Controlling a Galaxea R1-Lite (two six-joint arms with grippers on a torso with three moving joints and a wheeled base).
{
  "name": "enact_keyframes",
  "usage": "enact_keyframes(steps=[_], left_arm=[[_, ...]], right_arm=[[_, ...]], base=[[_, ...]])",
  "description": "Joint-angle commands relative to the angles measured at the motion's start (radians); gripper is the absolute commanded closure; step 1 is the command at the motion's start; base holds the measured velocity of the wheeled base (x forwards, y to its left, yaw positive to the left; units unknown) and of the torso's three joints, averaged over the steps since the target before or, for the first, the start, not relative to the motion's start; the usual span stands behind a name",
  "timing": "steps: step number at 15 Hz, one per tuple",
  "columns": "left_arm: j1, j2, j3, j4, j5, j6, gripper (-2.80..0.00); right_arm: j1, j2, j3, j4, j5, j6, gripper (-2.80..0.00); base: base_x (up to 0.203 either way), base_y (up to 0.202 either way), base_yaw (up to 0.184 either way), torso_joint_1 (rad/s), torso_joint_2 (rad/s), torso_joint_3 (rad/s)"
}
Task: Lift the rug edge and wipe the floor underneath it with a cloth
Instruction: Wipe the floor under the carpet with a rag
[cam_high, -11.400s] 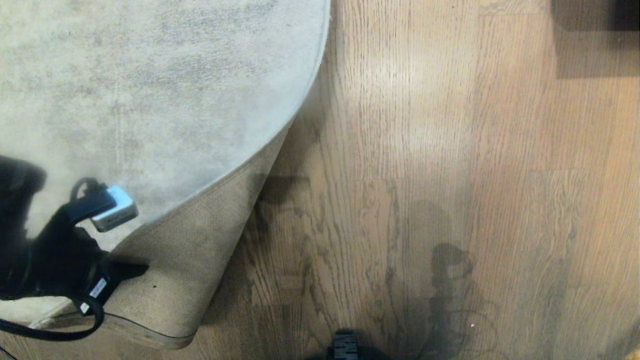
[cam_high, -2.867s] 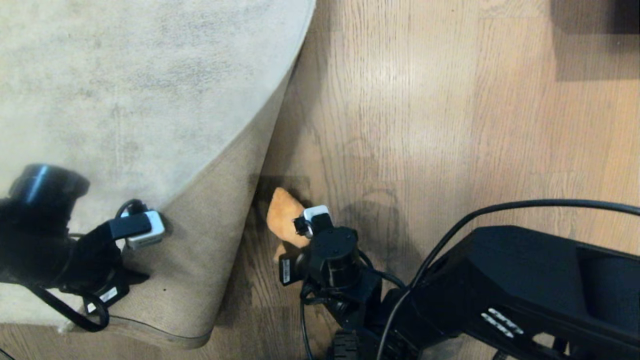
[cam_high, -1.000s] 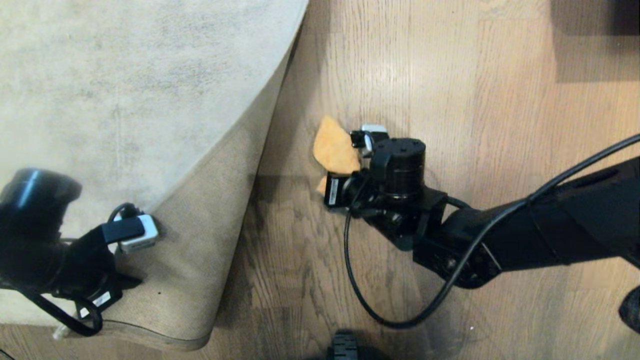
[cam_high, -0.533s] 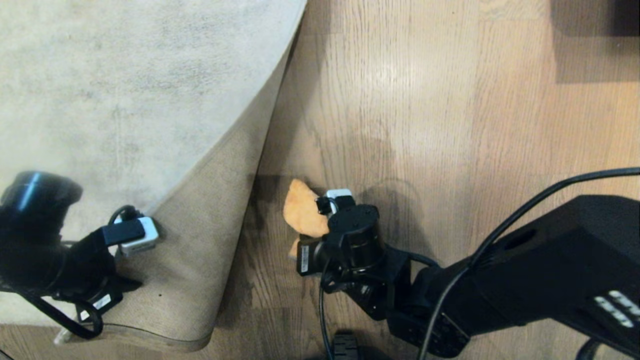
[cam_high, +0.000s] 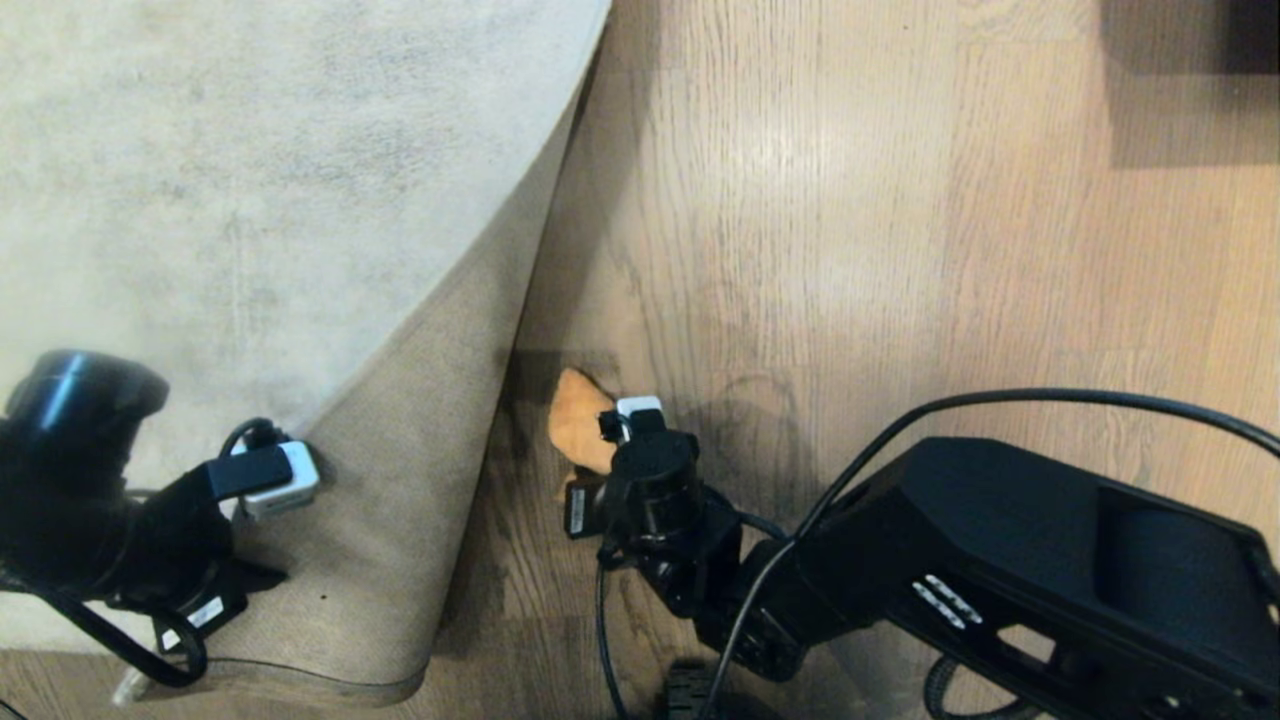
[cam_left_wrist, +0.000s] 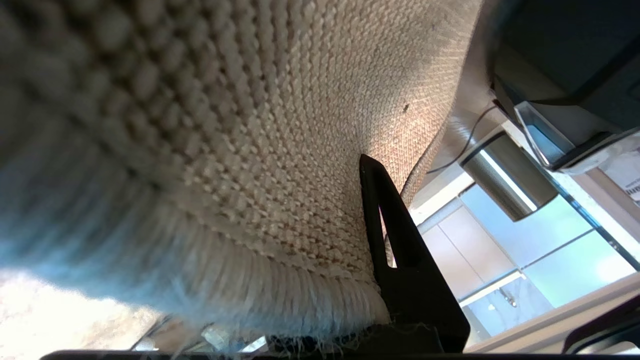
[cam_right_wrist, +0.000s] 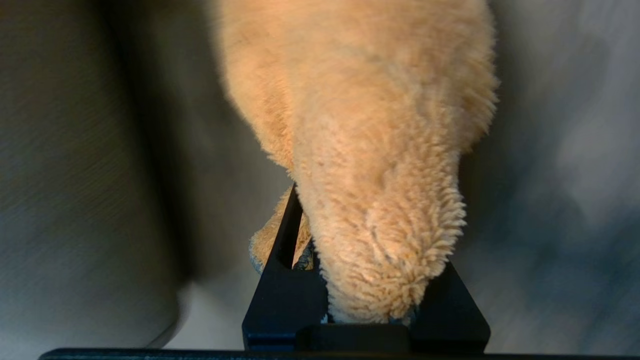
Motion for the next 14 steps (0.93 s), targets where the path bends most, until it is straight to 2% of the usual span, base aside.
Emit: enact_keyframes(steps=[1,5,9,14], left_arm=[[0.001,0.001,0.001,0.002,0.001,0.006,0.00],[0.001,0.002,0.003,0.002,0.001,0.006,0.00],[-0.011,0.004,0.003,0.002,0.001,0.006,0.00],[-0.019,0.009,0.003,0.002,0.001,0.005,0.00]], right_arm=[[-0.059,0.028,-0.071,0.011,0.000,-0.036,0.00],[-0.159,-0.067,-0.100,0.048,0.006,-0.083,0.00],[-0.233,-0.217,-0.099,0.119,0.007,-0.094,0.00],[-0.266,-0.414,-0.055,0.220,0.004,-0.094,0.00]], base=[[0.000,0.000,0.000,0.000,0.00,0.000],[0.000,0.000,0.000,0.000,0.00,0.000],[0.000,0.000,0.000,0.000,0.00,0.000],[0.000,0.000,0.000,0.000,0.00,0.000]])
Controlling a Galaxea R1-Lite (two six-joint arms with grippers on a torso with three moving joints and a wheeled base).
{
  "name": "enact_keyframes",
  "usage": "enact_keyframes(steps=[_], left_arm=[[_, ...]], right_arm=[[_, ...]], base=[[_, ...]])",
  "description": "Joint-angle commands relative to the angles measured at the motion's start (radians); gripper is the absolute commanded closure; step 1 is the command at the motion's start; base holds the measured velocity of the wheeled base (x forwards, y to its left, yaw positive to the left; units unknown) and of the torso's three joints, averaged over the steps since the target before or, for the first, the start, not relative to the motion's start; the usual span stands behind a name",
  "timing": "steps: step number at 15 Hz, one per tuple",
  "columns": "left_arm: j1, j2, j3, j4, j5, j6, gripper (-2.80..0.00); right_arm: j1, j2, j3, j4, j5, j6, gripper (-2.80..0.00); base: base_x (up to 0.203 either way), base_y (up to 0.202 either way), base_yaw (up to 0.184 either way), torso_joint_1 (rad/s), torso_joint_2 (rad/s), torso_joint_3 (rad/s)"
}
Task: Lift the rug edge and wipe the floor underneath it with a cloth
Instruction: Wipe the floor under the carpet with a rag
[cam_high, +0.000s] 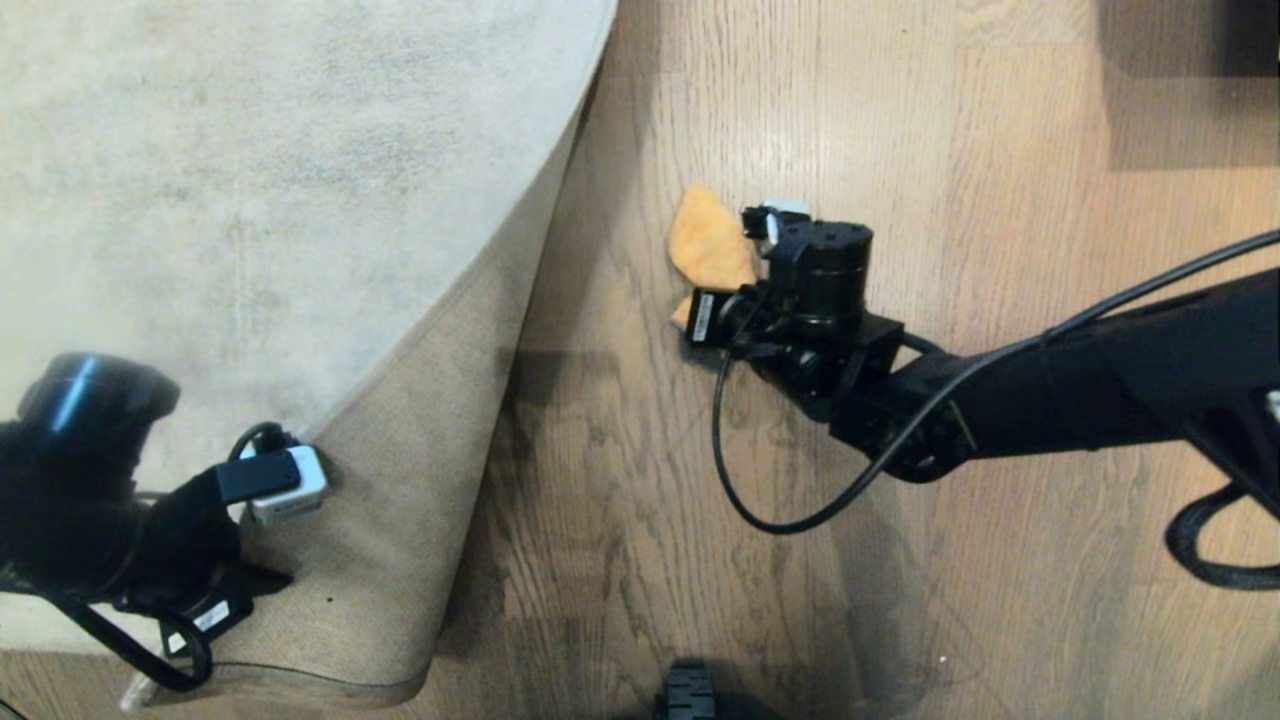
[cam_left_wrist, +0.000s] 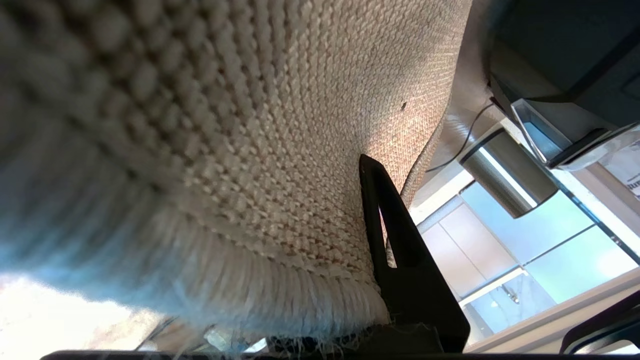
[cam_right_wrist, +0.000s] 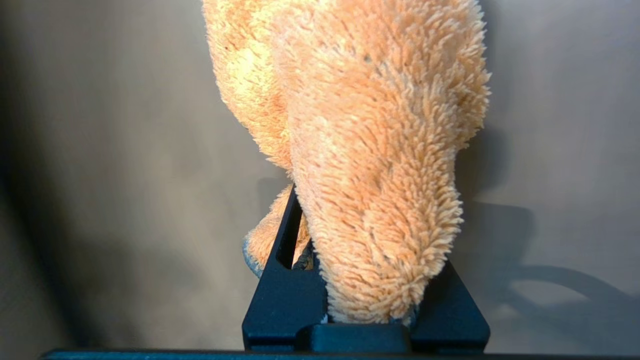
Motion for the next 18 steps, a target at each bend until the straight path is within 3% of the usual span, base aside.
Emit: enact_keyframes(steps=[1,5,8,10,14,18], left_arm=[[0.000,0.006,-0.001,0.002,-0.001,0.004,0.00],[-0.002,0.007,0.000,0.002,-0.001,0.006,0.00],[-0.002,0.006,0.000,0.002,-0.001,0.004,0.00],[-0.002,0.004,0.000,0.002,-0.001,0.004,0.00],[-0.002,0.006,0.002,0.002,0.001,0.004,0.00],[-0.002,0.007,0.002,0.004,0.001,0.004,0.00]], right_arm=[[0.001,-0.131,0.064,0.009,0.006,0.001,0.00],[0.027,-0.235,0.331,-0.014,0.006,0.003,0.00],[0.089,-0.245,0.553,-0.143,0.006,0.012,0.00],[0.148,-0.174,0.632,-0.246,0.007,0.016,0.00],[0.248,0.014,0.615,-0.363,0.008,0.022,0.00],[0.278,0.188,0.416,-0.378,0.009,0.021,0.00]], base=[[0.000,0.000,0.000,0.000,0.00,0.000],[0.000,0.000,0.000,0.000,0.00,0.000],[0.000,0.000,0.000,0.000,0.00,0.000],[0.000,0.000,0.000,0.000,0.00,0.000],[0.000,0.000,0.000,0.000,0.00,0.000],[0.000,0.000,0.000,0.000,0.00,0.000]])
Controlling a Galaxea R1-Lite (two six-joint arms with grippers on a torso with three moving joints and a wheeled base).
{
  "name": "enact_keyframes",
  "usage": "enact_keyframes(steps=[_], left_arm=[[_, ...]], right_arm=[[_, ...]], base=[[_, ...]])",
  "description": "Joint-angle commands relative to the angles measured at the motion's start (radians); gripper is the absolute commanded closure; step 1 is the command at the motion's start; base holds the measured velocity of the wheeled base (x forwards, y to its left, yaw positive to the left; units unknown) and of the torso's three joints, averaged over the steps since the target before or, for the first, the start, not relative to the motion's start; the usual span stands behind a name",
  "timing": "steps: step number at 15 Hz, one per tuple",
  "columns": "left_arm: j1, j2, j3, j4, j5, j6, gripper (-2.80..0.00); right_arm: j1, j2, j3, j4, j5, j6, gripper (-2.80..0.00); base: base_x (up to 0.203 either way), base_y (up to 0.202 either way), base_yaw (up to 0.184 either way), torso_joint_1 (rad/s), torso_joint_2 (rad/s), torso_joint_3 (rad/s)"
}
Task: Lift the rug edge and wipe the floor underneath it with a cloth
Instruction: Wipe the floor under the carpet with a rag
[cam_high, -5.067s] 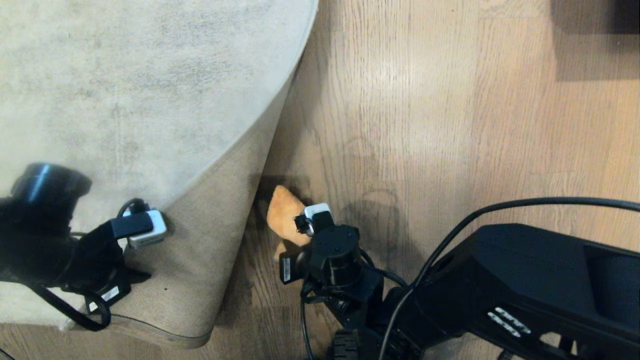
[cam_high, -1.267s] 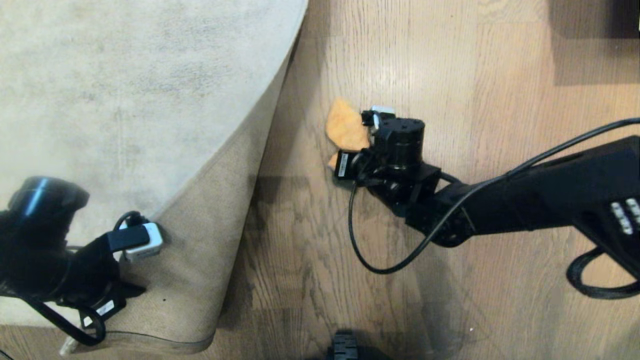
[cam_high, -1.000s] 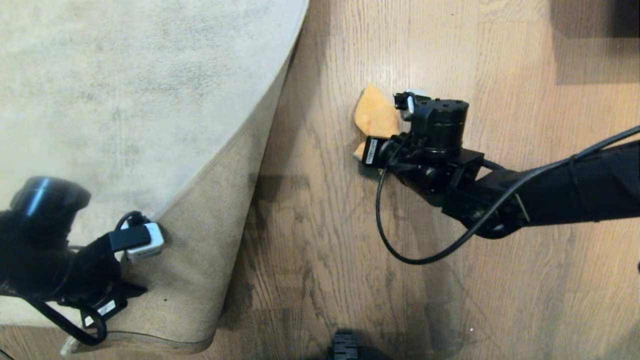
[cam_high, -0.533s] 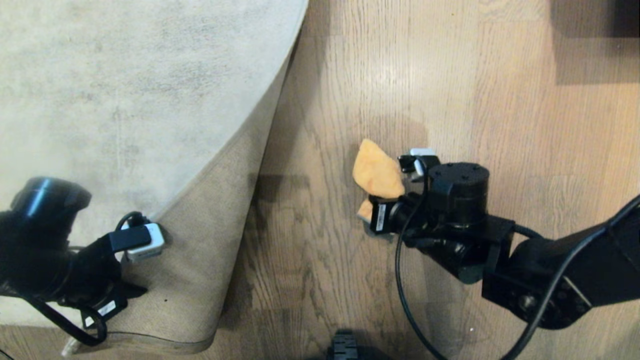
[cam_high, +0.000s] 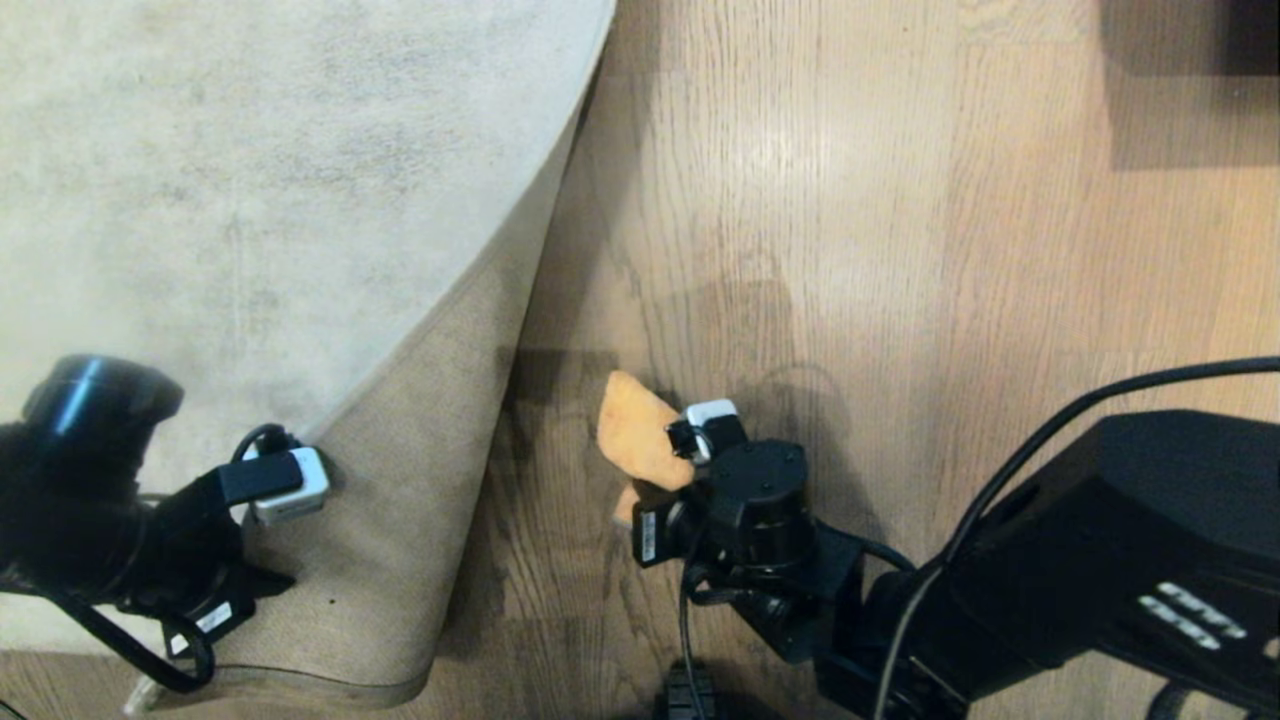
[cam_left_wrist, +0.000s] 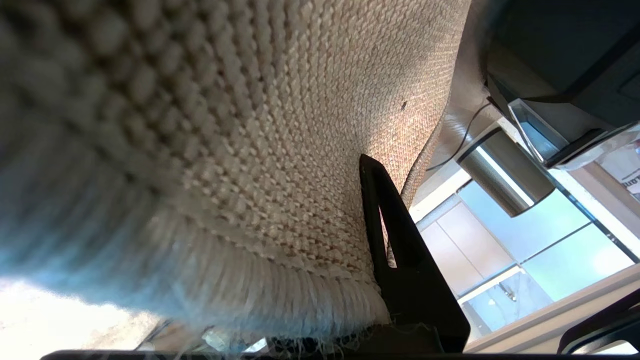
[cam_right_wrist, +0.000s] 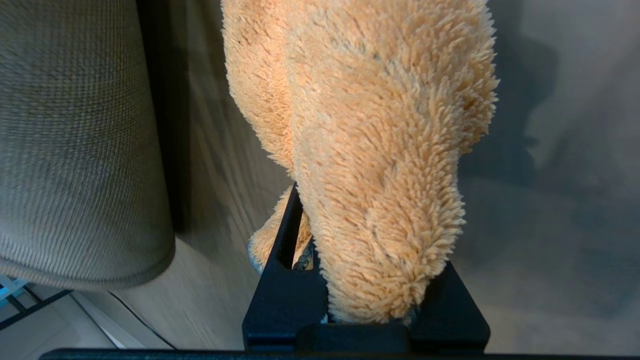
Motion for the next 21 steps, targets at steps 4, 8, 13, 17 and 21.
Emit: enact_keyframes(steps=[4,8,13,17,21], left_arm=[[-0.004,0.004,0.010,0.002,-0.001,0.005,0.00],[-0.007,0.001,0.020,0.002,-0.001,0.005,0.00],[-0.007,-0.001,0.024,0.002,-0.001,0.005,0.00],[-0.007,-0.001,0.024,0.002,-0.001,0.005,0.00],[-0.010,-0.001,0.024,0.000,-0.001,0.005,0.00]], right_arm=[[-0.002,0.219,-0.267,0.033,0.000,0.000,0.00],[-0.049,0.253,-0.432,0.120,-0.003,-0.004,0.00],[-0.153,0.217,-0.579,0.204,-0.002,-0.043,0.00],[-0.208,0.126,-0.606,0.264,-0.001,-0.054,0.00],[-0.244,0.000,-0.607,0.333,-0.001,-0.057,0.00]], base=[[0.000,0.000,0.000,0.000,0.00,0.000],[0.000,0.000,0.000,0.000,0.00,0.000],[0.000,0.000,0.000,0.000,0.00,0.000],[0.000,0.000,0.000,0.000,0.00,0.000],[0.000,0.000,0.000,0.000,0.00,0.000]])
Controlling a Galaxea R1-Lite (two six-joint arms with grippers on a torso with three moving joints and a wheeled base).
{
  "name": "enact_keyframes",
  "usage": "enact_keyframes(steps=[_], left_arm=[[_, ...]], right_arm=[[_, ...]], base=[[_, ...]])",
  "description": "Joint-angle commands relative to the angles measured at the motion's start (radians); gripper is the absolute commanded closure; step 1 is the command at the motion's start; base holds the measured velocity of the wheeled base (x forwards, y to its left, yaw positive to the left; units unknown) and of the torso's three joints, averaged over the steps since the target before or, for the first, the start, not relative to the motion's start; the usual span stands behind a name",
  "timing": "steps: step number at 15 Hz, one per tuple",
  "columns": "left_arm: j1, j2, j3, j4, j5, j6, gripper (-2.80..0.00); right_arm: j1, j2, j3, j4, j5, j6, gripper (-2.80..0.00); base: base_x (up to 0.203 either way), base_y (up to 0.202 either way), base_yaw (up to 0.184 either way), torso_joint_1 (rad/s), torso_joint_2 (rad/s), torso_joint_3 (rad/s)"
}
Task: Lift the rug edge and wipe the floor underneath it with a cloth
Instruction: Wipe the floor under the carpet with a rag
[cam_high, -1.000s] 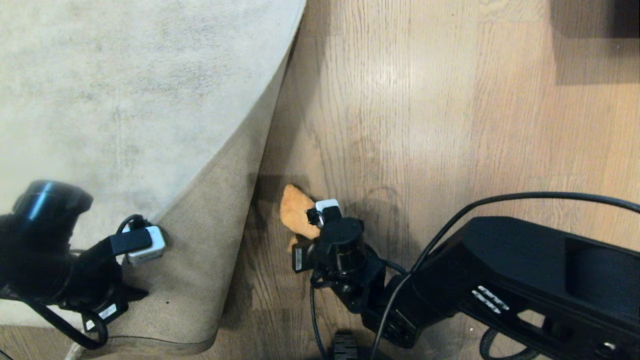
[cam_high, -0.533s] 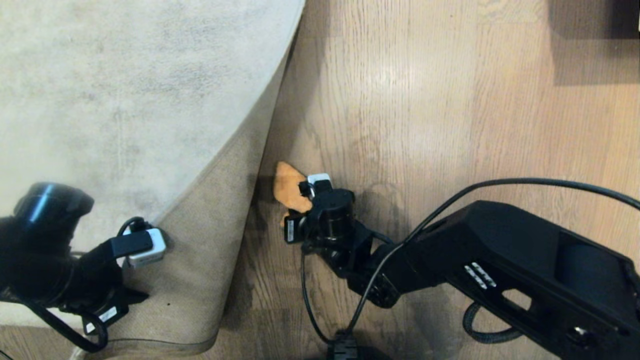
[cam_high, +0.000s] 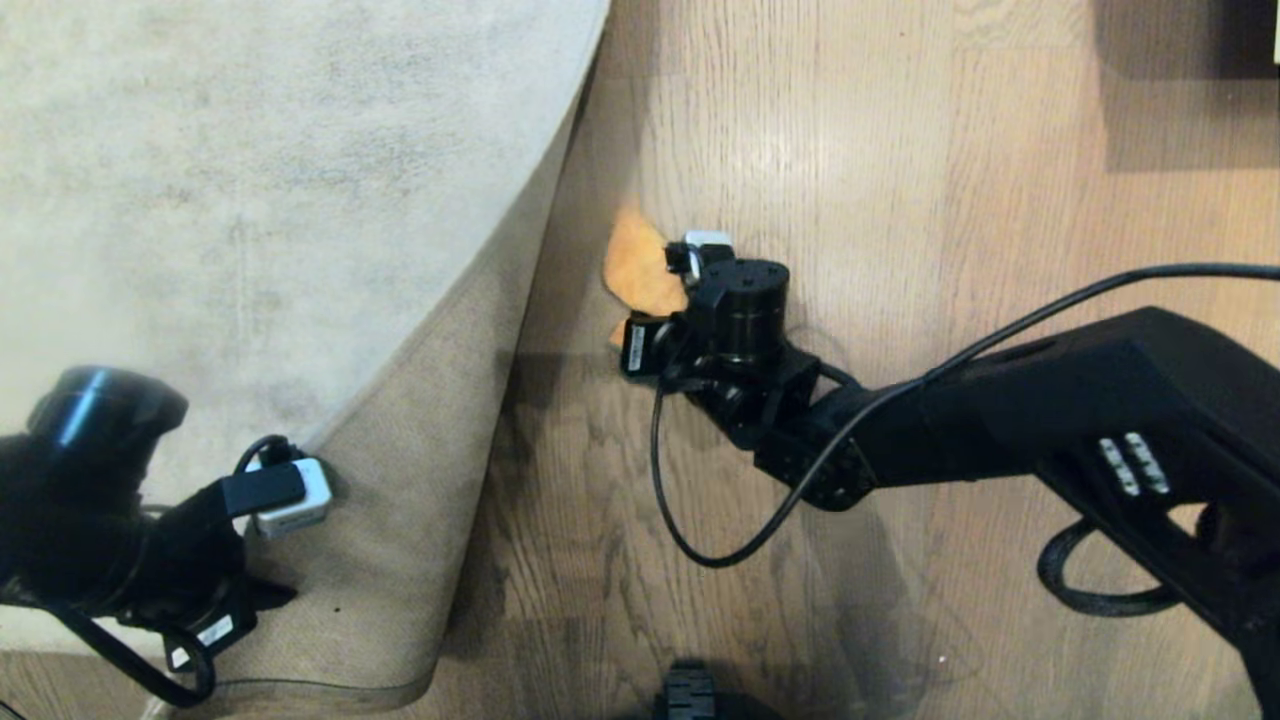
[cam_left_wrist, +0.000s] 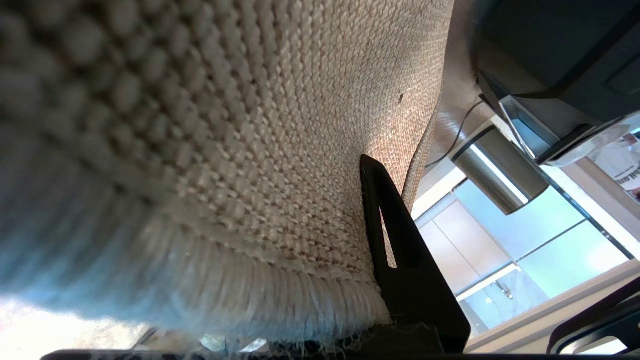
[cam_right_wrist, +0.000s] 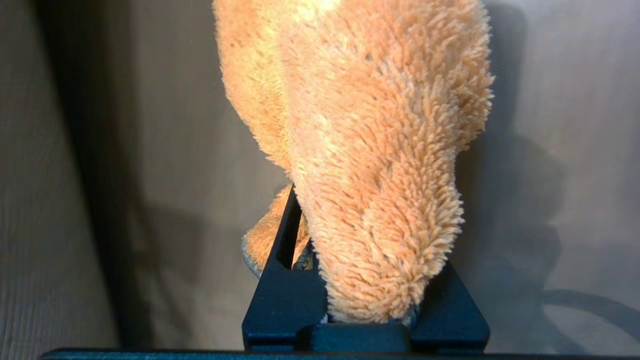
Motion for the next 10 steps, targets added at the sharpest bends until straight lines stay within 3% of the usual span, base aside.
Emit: enact_keyframes(steps=[1,5,10], left_arm=[[-0.001,0.001,-0.001,0.002,-0.002,0.005,0.00],[-0.001,0.000,-0.001,0.001,-0.002,0.005,0.00],[-0.003,-0.003,-0.001,0.001,-0.002,0.005,0.00]], right_arm=[[-0.018,-0.111,0.000,0.026,0.000,0.001,0.00],[-0.036,-0.253,0.046,0.078,-0.008,-0.002,0.00],[-0.054,-0.402,0.275,0.058,-0.012,-0.007,0.00]], base=[[0.000,0.000,0.000,0.000,0.00,0.000],[0.000,0.000,0.000,0.000,0.00,0.000],[0.000,0.000,0.000,0.000,0.00,0.000]])
